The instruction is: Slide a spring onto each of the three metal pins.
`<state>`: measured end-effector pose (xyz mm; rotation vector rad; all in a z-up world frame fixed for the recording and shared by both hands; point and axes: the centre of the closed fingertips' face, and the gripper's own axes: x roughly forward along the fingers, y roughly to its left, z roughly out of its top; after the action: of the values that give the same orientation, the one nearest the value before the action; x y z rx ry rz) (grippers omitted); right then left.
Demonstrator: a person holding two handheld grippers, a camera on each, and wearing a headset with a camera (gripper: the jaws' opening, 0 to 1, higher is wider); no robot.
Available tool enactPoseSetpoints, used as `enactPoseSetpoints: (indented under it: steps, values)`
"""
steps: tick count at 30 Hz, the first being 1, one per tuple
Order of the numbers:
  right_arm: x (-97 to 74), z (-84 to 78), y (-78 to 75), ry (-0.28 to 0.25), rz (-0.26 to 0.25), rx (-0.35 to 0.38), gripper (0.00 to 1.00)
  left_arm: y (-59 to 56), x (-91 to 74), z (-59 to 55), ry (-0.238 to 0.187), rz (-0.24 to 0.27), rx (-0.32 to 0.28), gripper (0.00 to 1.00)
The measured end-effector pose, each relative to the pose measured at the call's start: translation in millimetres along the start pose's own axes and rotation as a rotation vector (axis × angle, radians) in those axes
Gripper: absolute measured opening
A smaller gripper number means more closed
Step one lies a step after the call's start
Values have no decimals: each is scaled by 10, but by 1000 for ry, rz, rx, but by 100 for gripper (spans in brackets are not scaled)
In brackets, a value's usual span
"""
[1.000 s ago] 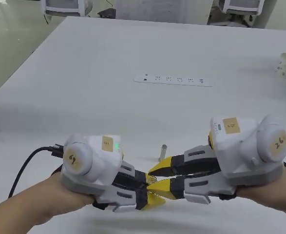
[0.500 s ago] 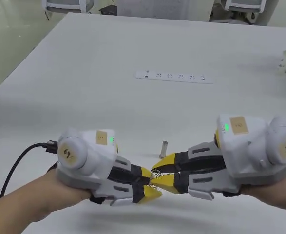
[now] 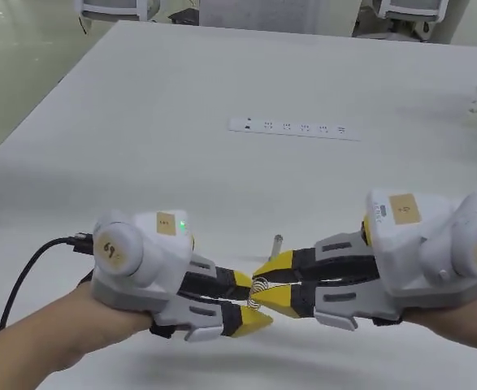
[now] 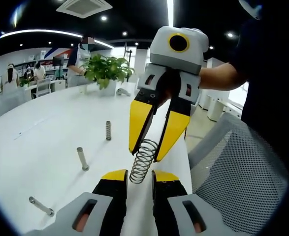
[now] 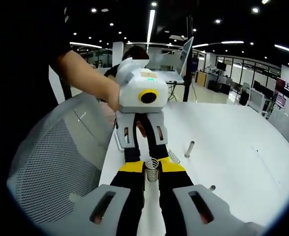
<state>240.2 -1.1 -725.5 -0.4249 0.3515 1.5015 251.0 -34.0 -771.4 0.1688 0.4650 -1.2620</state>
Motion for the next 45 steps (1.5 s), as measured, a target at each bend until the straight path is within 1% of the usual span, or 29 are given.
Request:
enactPoseSetpoints:
  steps: [4,9,13,17,21,24,26,31,32,33,35,38,41,43,45]
  values:
    - [-12,11,-34,-4,-12,-2,7,32,-49,-44,7,16,-11,14]
    - [-21,-9,-58,3,-18,-2,7,109,-151,-87,9,52,-35,20]
    - [-22,-28,-67,8,-20,-1,7,184,-266,-103,-3,89,-54,24]
    - [-22,-40,-88,12,-26,-2,7,244,-365,-136,-5,122,-66,27]
    - [-31,-39,-110,13,-33,-4,7,290,-451,-151,-12,153,-76,33]
    - [-41,-46,-134,16,-40,-7,7,324,-526,-169,-20,176,-88,35]
    - [-47,-46,-150,14,-44,-5,7,345,-563,-196,-16,189,-91,37]
    - [-52,-64,-190,20,-58,-5,7,450,-716,-258,-32,252,-118,46]
    - [-53,-70,-197,21,-61,-5,7,472,-743,-268,-34,266,-119,49]
    - [-53,-82,-202,25,-62,-3,7,500,-783,-288,-35,283,-122,54]
    - [-53,-93,-213,28,-67,-5,7,528,-835,-319,-32,300,-127,58]
    - [-54,-98,-220,27,-70,-2,7,562,-910,-358,-32,326,-136,62]
    - [-53,-111,-229,29,-72,2,7,599,-959,-405,-35,354,-148,71]
    - [-57,-117,-232,29,-74,3,7,607,-975,-438,-34,363,-153,75]
    - [-67,-123,-237,30,-78,3,7,624,-999,-487,-26,378,-156,81]
